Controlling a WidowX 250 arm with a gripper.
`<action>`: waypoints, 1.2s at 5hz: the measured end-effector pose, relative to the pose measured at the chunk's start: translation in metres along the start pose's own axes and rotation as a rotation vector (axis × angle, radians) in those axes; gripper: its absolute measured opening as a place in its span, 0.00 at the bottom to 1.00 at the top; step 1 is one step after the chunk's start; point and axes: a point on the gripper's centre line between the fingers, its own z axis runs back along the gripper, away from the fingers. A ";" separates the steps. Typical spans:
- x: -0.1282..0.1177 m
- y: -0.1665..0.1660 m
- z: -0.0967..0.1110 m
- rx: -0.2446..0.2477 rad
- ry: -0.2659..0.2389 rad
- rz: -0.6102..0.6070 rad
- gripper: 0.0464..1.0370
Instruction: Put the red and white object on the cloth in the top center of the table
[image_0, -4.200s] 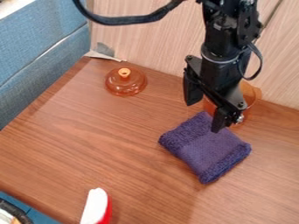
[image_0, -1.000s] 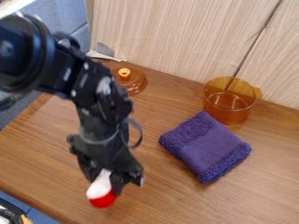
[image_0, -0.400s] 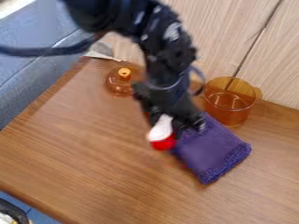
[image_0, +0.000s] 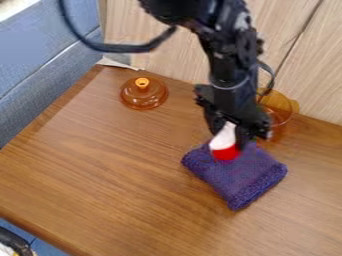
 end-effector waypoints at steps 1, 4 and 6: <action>0.000 -0.003 -0.017 -0.025 0.040 -0.026 0.54; -0.011 -0.004 -0.033 -0.030 0.151 -0.105 0.90; -0.009 -0.002 -0.014 -0.003 0.127 -0.099 0.96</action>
